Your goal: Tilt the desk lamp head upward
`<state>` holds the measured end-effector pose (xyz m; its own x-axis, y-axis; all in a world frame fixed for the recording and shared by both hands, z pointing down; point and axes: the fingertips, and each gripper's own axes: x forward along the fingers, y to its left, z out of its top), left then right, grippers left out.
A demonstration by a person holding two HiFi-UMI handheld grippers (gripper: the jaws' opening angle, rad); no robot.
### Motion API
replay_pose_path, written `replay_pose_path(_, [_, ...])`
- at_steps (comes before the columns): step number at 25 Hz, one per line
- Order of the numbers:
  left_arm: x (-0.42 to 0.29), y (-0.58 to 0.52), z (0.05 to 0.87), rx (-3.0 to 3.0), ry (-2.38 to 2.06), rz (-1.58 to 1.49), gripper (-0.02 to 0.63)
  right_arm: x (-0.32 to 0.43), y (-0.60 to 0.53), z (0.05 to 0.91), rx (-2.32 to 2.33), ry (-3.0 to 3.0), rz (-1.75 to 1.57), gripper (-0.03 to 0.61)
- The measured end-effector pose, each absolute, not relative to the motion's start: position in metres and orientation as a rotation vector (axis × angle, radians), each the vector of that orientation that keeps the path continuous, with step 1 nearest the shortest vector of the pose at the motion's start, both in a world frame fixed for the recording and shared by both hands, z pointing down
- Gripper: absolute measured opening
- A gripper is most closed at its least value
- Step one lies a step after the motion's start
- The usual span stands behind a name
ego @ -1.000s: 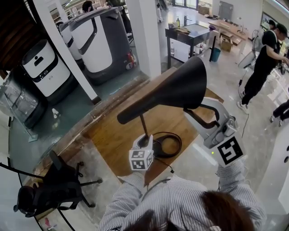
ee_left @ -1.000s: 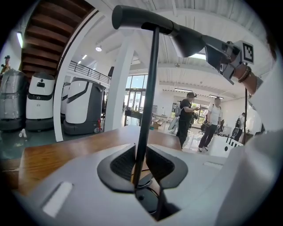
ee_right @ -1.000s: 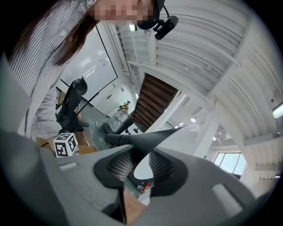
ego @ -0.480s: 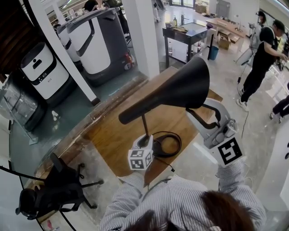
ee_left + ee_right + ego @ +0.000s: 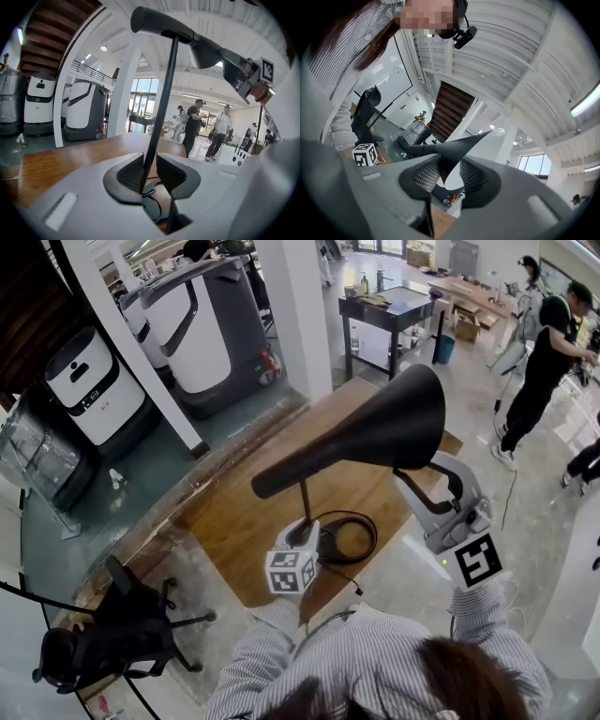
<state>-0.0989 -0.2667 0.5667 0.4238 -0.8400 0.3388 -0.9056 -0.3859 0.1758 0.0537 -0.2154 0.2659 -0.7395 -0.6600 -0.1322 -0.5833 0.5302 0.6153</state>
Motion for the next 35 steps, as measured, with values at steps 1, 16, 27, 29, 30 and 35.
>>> replay_pose_path(1, [-0.099, -0.265, 0.566, 2.350, -1.503, 0.276, 0.089, 0.055, -0.214, 0.267, 1.091, -2.659, -0.980, 0.107])
replay_pose_path(16, [-0.097, -0.236, 0.543, 2.352, -1.501, 0.191, 0.089, 0.087, -0.202, 0.282, 1.373, -3.001, -0.608, 0.107])
replay_pose_path(27, [-0.088, -0.209, 0.494, 2.427, -1.449, 0.079, 0.016, 0.007, -0.198, 0.414, 1.170, -2.942, -0.056, 0.074])
replay_pose_path(29, [-0.087, -0.204, 0.490, 2.438, -1.434, 0.055, 0.005, -0.012, -0.192, 0.436, 1.087, -2.933, 0.007, 0.060])
replay_pose_path(30, [-0.086, -0.201, 0.490, 2.442, -1.427, 0.049, 0.005, -0.021, -0.189, 0.445, 1.045, -2.933, 0.052, 0.056])
replay_pose_path(35, [-0.086, -0.193, 0.493, 2.431, -1.412, 0.042, 0.005, -0.040, -0.181, 0.470, 0.927, -2.932, 0.228, 0.040])
